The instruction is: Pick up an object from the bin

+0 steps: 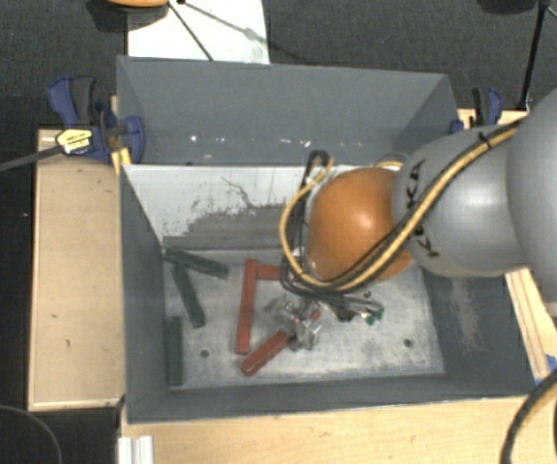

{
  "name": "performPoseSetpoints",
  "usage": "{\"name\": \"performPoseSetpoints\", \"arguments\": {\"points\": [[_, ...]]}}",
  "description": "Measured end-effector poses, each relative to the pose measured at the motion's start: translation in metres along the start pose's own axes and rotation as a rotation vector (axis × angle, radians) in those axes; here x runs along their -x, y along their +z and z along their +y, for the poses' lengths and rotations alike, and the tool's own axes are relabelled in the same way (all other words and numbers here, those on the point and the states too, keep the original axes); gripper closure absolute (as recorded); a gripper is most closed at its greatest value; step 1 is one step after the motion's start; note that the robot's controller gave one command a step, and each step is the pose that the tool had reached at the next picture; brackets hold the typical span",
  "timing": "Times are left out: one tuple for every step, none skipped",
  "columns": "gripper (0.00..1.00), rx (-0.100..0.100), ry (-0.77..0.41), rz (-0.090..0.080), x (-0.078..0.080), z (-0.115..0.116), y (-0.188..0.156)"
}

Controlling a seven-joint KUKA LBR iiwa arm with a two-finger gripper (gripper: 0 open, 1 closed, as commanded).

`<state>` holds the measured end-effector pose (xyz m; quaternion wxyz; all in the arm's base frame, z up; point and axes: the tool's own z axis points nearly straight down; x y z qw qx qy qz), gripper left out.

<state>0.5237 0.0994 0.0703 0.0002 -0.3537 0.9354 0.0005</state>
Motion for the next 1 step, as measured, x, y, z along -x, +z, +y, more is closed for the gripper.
{"name": "performPoseSetpoints", "arguments": {"points": [[1.0,0.002,-0.002,0.003,0.0002,0.0005,-0.0034]]}}
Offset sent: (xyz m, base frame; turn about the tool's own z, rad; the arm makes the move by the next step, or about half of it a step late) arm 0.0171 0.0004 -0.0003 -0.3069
